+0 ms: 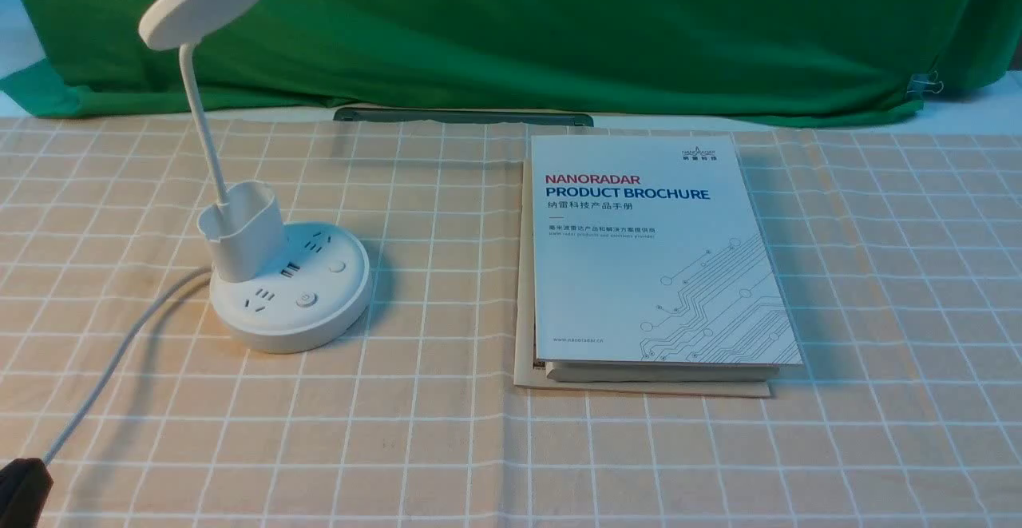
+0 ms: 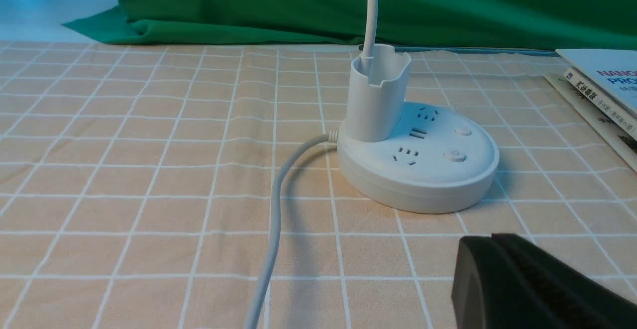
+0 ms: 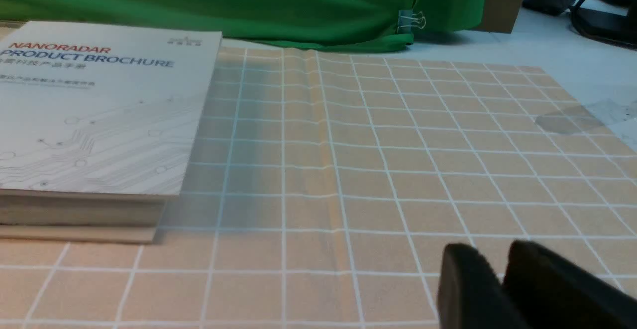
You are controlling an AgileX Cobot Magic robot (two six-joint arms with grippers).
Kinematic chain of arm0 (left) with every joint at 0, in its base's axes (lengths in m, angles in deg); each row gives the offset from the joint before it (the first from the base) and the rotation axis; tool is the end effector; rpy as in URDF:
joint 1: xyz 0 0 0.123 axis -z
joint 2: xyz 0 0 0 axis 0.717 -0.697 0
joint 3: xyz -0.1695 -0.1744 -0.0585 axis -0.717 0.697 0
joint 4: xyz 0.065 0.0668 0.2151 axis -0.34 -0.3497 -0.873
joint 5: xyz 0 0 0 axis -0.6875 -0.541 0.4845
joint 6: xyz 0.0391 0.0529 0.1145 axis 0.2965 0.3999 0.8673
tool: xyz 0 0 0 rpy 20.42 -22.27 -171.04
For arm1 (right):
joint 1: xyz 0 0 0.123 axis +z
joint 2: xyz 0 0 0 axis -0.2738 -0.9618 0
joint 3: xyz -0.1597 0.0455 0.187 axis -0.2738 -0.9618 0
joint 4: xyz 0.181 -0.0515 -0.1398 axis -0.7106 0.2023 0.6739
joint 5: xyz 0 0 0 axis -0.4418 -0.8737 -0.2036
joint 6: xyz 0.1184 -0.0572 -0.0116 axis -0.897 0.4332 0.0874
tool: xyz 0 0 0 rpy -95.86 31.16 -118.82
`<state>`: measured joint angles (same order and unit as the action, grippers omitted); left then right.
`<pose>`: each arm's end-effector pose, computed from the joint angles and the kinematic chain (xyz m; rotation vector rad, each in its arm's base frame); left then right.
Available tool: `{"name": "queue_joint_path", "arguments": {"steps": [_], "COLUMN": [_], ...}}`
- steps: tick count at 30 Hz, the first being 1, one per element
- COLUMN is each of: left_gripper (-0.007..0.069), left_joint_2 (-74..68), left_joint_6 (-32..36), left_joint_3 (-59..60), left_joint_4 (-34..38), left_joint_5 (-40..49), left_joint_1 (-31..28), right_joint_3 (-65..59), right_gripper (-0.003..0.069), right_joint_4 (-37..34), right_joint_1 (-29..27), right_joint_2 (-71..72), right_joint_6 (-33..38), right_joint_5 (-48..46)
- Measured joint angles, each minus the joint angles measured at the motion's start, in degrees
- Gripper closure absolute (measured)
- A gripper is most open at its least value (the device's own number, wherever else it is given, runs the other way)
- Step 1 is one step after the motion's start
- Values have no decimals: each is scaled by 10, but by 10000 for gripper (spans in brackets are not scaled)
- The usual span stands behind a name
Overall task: Turn on the table lamp on the light coffee tablecloth with your hand.
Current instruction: 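Press the power button on the lamp base to turn the lamp on with the left gripper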
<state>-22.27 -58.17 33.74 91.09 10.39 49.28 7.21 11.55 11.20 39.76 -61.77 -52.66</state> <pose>0.1130 -0.0113 0.1826 0.0345 1.7337 -0.1094 0.1133 -0.0067 0.1805 -0.0099 1.7401 -0.1001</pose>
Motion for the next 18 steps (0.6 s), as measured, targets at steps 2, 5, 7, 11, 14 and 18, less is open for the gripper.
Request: {"name": "queue_joint_path", "arguments": {"steps": [2,5,7,11,14,18], "left_gripper": [603,603,603,603,603,603], "left_joint_2": [0,0,0,0,0,0], "left_joint_6": [0,0,0,0,0,0], "left_joint_3": [0,0,0,0,0,0], "left_joint_4": [0,0,0,0,0,0], "left_joint_5": [0,0,0,0,0,0], "left_joint_1": [0,0,0,0,0,0], "right_joint_3": [0,0,0,0,0,0], "right_gripper": [475,471,468,461,456,437], "right_joint_4": [0,0,0,0,0,0], "right_joint_1": [0,0,0,0,0,0], "right_joint_2": [0,0,0,0,0,0], "right_joint_6": [0,0,0,0,0,0], "right_joint_5": [0,0,1,1,1,1]}}
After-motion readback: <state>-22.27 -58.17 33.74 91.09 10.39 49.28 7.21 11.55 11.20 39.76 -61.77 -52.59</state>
